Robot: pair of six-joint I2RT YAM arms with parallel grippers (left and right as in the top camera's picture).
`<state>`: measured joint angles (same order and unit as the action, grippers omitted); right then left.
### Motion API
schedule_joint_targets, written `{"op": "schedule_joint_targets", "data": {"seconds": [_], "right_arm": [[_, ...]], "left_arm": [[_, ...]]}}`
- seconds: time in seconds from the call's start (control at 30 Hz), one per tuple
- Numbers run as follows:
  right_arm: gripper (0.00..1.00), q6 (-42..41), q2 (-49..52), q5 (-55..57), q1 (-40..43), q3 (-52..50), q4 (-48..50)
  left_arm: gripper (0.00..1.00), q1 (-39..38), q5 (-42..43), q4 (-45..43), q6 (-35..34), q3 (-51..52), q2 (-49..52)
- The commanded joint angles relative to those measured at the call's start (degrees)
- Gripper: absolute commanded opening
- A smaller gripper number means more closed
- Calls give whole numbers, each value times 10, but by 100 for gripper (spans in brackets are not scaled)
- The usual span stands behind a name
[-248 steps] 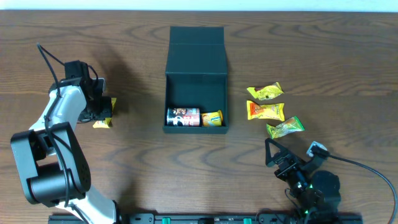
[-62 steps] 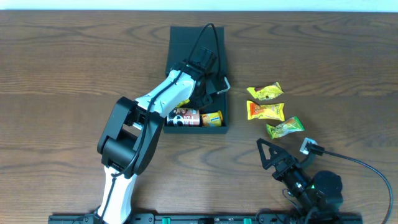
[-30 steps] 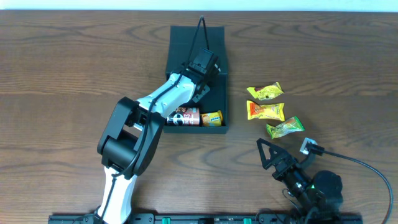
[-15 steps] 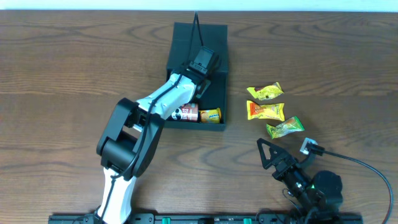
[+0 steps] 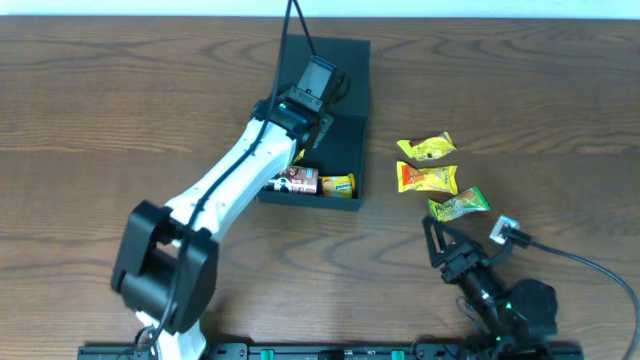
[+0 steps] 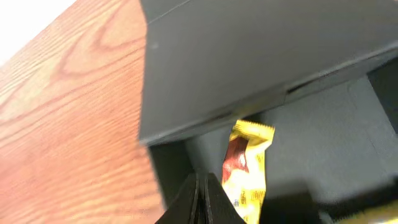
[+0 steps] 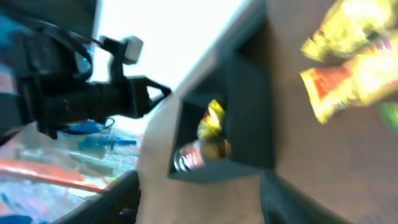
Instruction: Pack container
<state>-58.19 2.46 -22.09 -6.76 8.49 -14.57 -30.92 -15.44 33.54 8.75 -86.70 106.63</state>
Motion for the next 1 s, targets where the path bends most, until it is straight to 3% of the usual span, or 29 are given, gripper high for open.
{"op": "schedule_joint_targets", "data": {"seconds": [0.0, 0.07, 0.23, 0.43, 0.57, 0.7, 0.87, 0.97], "right_arm": [[22, -1, 10, -8, 0, 1, 37], [1, -3, 30, -24, 0, 1, 69], [1, 21, 141, -50, 0, 36, 141], [1, 177, 388, -61, 0, 203, 94], [1, 258, 615, -70, 0, 369, -5], [1, 322, 816, -80, -3, 533, -108], [1, 349, 979, -61, -16, 652, -155], [1, 348, 1036, -58, -19, 666, -150]], "left_arm": [[6, 17, -10, 25, -44, -3, -65], [6, 45, -9, 53, -79, -3, -91], [6, 171, 145, 129, -92, -2, -127], [6, 262, 216, 176, -85, 30, -129], [6, 269, 292, 118, -92, 132, -130], [6, 267, 320, 44, -145, 222, -130], [6, 267, 320, -48, -209, 289, -129], [6, 267, 334, -112, -247, 328, -118]]}}
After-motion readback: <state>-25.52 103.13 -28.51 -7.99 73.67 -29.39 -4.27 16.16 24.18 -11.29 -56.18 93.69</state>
